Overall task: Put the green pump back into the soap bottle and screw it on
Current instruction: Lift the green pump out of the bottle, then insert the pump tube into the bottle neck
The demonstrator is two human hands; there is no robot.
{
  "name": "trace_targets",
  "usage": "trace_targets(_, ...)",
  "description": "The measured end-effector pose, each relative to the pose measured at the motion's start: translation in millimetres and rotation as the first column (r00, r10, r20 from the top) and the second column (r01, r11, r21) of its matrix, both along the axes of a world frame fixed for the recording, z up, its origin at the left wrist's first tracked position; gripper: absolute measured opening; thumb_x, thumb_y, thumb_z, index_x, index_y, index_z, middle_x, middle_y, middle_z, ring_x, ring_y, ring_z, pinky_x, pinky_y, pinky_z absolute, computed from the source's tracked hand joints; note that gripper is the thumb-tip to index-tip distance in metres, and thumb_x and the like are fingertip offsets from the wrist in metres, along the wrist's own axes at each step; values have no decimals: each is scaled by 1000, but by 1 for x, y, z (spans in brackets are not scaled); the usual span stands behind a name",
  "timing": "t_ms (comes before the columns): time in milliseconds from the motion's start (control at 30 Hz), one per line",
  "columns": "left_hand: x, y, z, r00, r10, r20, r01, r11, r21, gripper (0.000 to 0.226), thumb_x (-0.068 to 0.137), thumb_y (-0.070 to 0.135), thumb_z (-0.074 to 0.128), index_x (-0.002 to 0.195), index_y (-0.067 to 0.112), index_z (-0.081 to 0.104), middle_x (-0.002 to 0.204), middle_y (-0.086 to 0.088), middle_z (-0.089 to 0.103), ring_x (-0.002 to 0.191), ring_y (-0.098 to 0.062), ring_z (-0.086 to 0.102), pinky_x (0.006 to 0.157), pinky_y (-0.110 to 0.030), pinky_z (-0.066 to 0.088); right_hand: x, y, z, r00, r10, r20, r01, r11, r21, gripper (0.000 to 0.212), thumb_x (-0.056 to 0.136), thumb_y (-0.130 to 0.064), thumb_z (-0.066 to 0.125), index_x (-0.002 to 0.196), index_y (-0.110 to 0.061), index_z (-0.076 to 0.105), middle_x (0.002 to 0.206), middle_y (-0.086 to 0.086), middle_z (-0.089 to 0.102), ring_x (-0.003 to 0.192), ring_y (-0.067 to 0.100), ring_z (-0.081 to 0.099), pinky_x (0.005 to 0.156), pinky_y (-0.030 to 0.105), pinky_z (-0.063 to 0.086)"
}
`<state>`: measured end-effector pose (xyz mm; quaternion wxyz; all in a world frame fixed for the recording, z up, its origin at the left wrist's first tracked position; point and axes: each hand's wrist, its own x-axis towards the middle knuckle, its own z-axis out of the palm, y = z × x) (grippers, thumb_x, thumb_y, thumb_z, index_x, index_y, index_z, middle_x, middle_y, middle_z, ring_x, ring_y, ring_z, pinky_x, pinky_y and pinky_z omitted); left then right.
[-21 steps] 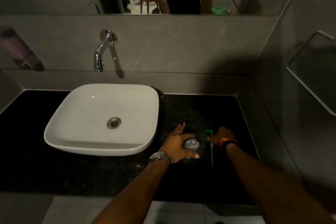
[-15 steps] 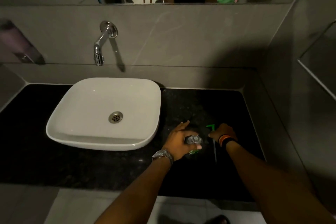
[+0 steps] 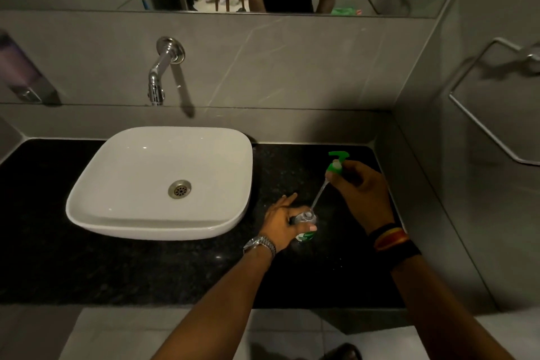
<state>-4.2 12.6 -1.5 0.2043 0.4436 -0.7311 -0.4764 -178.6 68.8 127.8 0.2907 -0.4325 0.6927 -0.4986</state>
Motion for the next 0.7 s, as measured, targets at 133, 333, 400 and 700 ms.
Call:
trace_targets(133, 2, 2, -2, 1000, -5, 24, 5, 1000, -16, 57, 76, 49, 81, 129, 35, 66, 162, 4, 32, 153, -23, 17, 125, -46, 13, 18, 13, -2, 999, 41, 14, -40, 999, -17, 32, 82, -28, 75, 113, -22, 70, 110, -3, 71, 103, 14, 66, 90, 37, 57)
trace_targets(333, 4, 0, -5, 997, -23, 76, 26, 998, -49, 56, 78, 56, 76, 130, 44, 62, 163, 5, 30, 154, -23, 14, 123, -47, 5, 26, 19, -31, 997, 78, 12, -78, 997, 16, 26, 82, -11, 75, 104, -25, 73, 111, 0, 72, 104, 13, 68, 95, 42, 56)
trace_targets(400, 4, -1, -6, 996, -30, 89, 36, 997, -65, 57, 77, 58, 73, 132, 44, 61, 164, 3, 30, 154, -24, 13, 123, -49, 6, 27, 19, -41, 995, 101, -3, -100, 991, 89, 31, 81, -12, 76, 95, -39, 70, 105, -8, 72, 101, 10, 69, 92, 40, 58)
trace_targets(700, 3, -2, -9, 990, -16, 140, 31, 993, -110, 56, 79, 56, 66, 133, 42, 60, 163, 2, 32, 154, -25, 14, 122, -48, 4, 24, 2, -72, 847, 198, -493, -53, 954, 294, 27, 66, -38, 81, 86, -33, 63, 94, -14, 55, 78, 4, 57, 69, 27, 54)
